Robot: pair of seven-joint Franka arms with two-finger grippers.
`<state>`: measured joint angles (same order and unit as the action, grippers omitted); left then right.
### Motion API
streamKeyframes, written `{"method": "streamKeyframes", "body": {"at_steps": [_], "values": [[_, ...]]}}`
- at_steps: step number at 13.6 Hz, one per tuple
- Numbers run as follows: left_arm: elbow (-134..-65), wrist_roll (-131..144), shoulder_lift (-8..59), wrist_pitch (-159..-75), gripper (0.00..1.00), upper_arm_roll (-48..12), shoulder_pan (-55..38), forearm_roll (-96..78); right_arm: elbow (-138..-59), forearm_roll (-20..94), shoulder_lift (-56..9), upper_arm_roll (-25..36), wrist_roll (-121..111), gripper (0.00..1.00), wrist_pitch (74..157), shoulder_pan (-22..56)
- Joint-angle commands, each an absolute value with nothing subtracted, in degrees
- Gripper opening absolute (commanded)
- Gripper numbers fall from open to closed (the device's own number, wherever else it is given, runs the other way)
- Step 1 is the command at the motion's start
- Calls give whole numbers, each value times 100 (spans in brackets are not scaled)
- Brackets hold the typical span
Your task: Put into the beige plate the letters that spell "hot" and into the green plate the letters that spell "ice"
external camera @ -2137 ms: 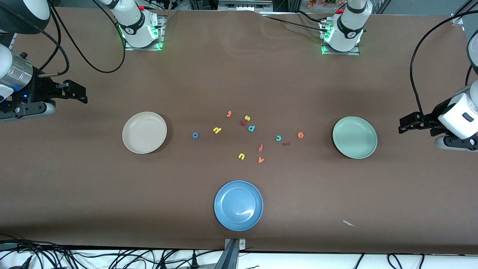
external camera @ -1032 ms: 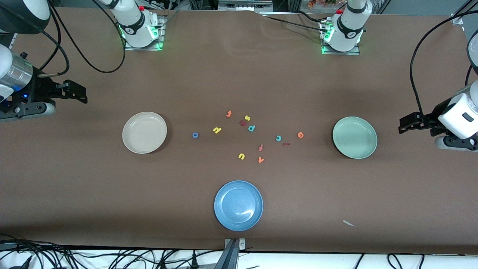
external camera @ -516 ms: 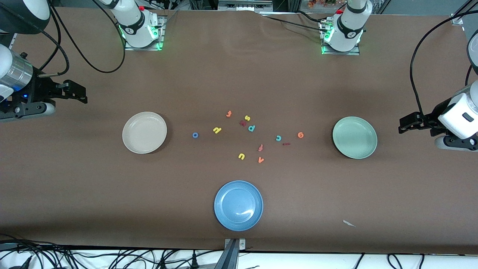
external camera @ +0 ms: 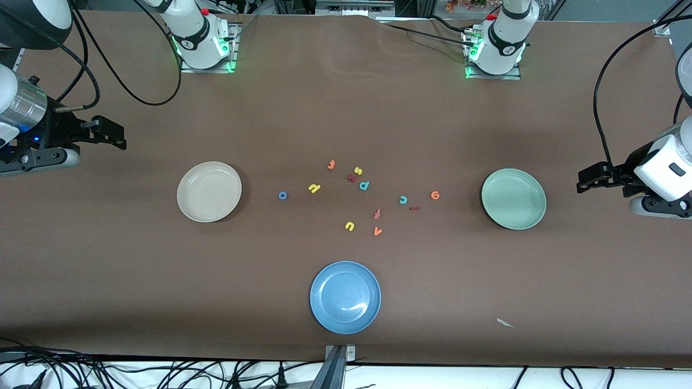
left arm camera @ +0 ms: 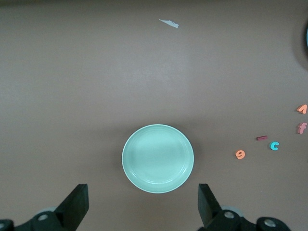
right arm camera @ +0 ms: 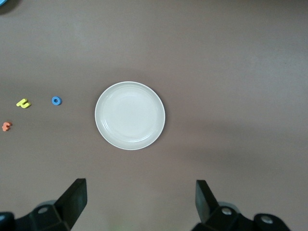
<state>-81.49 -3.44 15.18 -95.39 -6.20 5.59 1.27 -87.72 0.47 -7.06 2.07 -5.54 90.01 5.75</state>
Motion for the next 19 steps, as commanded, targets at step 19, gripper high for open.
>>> {"method": "streamKeyframes", "body": {"at_steps": [19], "values": [[-8262, 447, 2082, -9598, 100, -677, -132, -53, -8710, 61, -879, 325, -1134, 100, 8753, 589]]}}
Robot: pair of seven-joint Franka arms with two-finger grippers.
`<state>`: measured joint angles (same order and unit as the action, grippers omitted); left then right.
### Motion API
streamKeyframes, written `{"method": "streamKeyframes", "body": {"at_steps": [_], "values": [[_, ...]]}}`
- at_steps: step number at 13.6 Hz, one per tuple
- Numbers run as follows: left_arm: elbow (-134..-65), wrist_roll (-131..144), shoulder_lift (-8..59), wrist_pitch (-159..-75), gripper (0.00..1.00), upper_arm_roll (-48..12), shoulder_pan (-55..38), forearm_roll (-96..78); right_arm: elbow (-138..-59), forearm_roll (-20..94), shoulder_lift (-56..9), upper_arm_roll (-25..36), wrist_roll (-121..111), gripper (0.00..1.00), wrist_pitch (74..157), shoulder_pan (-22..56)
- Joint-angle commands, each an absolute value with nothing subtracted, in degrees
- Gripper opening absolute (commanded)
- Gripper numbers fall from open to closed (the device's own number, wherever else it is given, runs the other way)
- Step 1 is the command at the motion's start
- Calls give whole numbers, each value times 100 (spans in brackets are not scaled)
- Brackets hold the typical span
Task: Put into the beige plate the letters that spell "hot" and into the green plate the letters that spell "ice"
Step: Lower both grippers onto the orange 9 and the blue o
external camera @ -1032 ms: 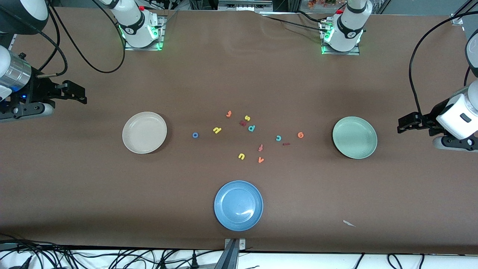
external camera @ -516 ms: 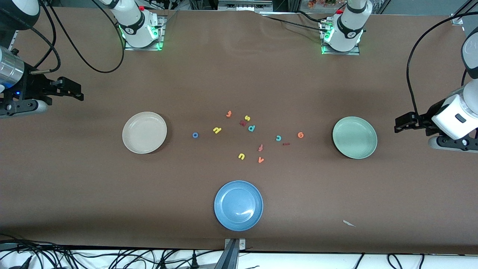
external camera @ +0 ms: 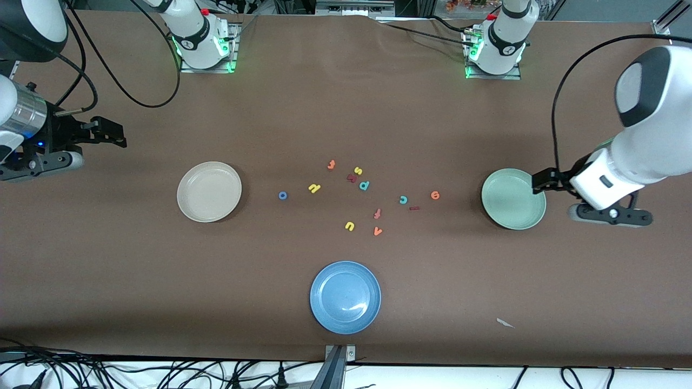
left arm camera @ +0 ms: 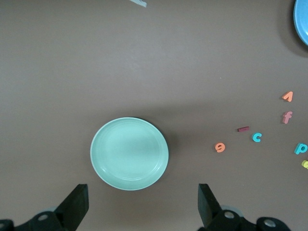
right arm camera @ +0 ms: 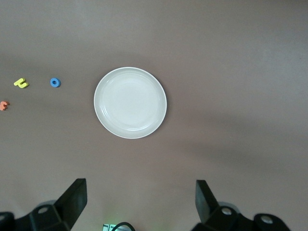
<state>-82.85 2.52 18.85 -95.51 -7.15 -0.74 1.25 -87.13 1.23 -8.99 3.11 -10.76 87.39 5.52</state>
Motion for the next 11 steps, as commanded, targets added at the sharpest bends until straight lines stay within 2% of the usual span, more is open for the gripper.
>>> {"method": "streamKeyframes", "body": {"at_steps": [1, 3, 9, 11], "values": [[-8262, 596, 2231, -9624, 100, -677, -254, -166, -8867, 79, -870, 299, -1134, 100, 8989, 589], [-8340, 868, 2434, -10035, 100, -677, -316, -281, -9069, 79, -879, 177, -1047, 100, 9280, 589], [-8393, 2106, 3479, -10668, 100, -677, -791, -412, -10000, -70, -993, -850, -151, 100, 10553, 598], [-8813, 2408, 3533, -11194, 100, -677, -843, -746, -10474, -341, -993, -1211, 331, 100, 11159, 598]]}}
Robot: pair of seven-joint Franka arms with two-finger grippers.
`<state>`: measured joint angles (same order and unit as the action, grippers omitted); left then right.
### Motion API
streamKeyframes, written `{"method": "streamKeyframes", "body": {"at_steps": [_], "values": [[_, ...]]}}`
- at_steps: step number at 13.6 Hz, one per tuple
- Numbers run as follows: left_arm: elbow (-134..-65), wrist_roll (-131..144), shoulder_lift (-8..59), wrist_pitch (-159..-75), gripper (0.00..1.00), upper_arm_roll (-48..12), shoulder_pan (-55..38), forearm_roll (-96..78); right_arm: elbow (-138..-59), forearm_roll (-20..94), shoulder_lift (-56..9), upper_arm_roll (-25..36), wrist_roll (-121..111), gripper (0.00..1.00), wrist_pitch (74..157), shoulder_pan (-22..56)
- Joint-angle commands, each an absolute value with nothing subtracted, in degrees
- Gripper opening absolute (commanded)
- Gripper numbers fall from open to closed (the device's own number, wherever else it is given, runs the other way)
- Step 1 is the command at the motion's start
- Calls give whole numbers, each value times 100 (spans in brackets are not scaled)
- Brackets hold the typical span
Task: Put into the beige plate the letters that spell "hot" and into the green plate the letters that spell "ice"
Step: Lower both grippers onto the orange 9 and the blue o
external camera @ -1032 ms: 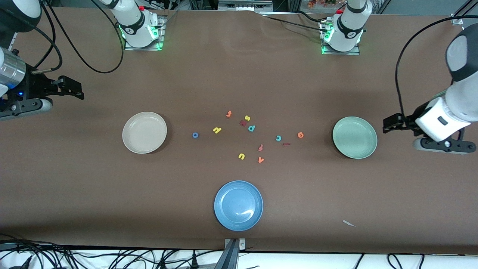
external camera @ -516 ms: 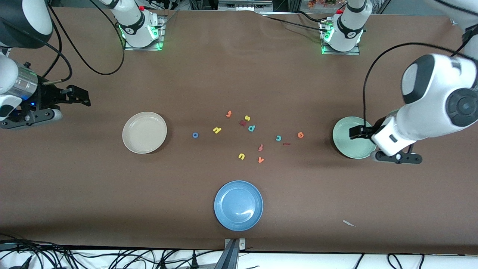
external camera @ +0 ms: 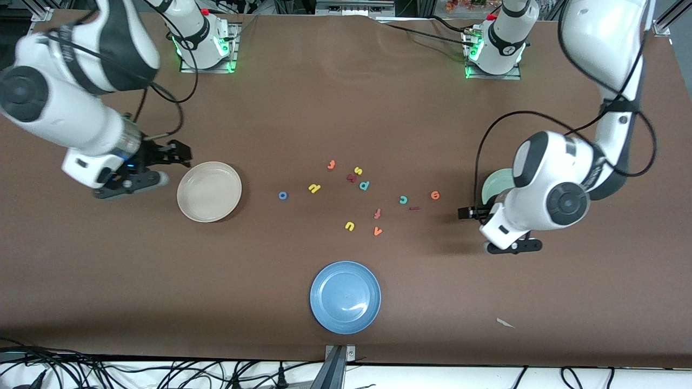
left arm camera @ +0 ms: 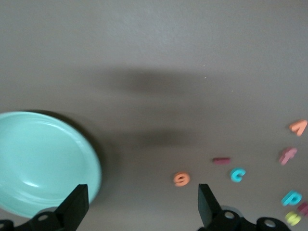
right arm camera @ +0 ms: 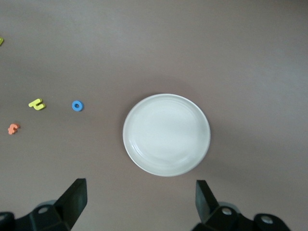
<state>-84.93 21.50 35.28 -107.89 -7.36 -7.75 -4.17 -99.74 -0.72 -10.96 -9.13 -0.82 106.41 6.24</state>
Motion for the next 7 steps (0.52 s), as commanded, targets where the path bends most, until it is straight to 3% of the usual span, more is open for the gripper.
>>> {"method": "streamKeyframes", "body": {"at_steps": [1, 3, 6, 7], "values": [[-9120, 2417, 3507, -11432, 100, -677, -913, -747, -10694, -438, -993, -1343, 673, 100, 11423, 598], [-9525, 2408, 3524, -11758, 93, -677, -1124, -730, -10915, -475, -1115, -1572, 1359, 100, 11907, 615], [-9992, 2417, 3525, -12260, 92, -677, -1274, -721, -11056, -457, -1405, -1810, 1538, 100, 12435, 615], [-10063, 2417, 3533, -12261, 84, -677, -1301, -721, -11083, -466, -1493, -1880, 1738, 100, 12524, 615]]}}
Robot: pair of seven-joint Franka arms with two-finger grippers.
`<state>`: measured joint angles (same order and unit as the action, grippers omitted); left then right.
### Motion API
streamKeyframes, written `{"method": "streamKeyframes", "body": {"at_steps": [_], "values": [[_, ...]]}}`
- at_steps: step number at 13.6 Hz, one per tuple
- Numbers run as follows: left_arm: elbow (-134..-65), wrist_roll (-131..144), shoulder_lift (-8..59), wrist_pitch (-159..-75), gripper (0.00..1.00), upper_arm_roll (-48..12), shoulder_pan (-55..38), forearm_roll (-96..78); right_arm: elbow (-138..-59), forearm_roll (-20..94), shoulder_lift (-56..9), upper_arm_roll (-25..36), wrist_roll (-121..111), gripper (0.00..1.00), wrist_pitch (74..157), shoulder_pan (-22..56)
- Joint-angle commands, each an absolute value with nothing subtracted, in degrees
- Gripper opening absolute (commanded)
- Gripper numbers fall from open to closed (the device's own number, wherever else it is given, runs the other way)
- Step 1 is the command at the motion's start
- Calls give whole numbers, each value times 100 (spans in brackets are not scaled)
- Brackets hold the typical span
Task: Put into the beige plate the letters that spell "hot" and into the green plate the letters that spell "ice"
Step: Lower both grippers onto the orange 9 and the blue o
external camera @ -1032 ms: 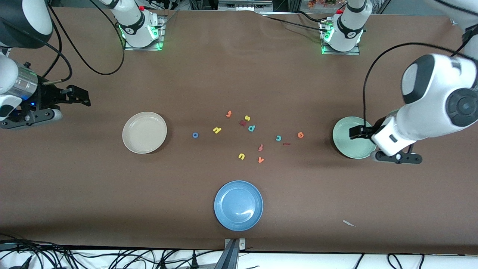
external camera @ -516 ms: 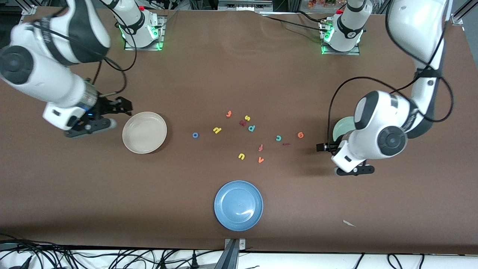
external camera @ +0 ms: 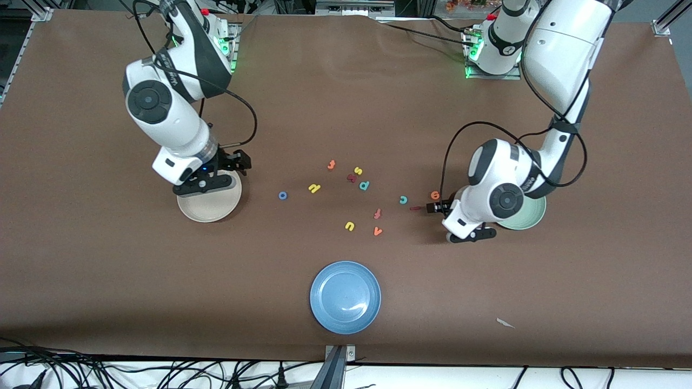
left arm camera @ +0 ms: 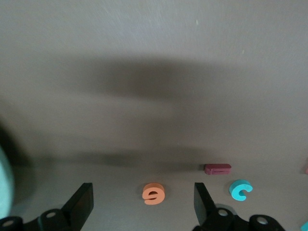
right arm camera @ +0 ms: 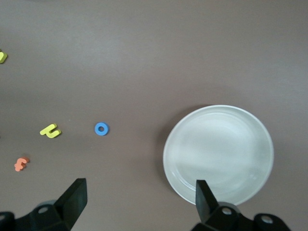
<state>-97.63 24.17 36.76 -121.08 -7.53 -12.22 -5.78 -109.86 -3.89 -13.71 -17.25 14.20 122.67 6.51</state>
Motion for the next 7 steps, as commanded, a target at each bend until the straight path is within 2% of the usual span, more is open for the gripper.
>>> {"method": "streamKeyframes", "body": {"at_steps": [1, 5, 7], "values": [[-10159, 2417, 3533, -12261, 76, -677, -1318, -712, -11083, -483, -1625, -1933, 1932, 100, 12603, 615], [-10230, 2434, 3586, -12287, 69, -677, -1353, -712, -11197, -650, -2100, -2013, 2477, 100, 13270, 755], [-10309, 2530, 3604, -12479, 69, -677, -1406, -729, -11311, -912, -2310, -2013, 2723, 100, 13603, 869]]}}
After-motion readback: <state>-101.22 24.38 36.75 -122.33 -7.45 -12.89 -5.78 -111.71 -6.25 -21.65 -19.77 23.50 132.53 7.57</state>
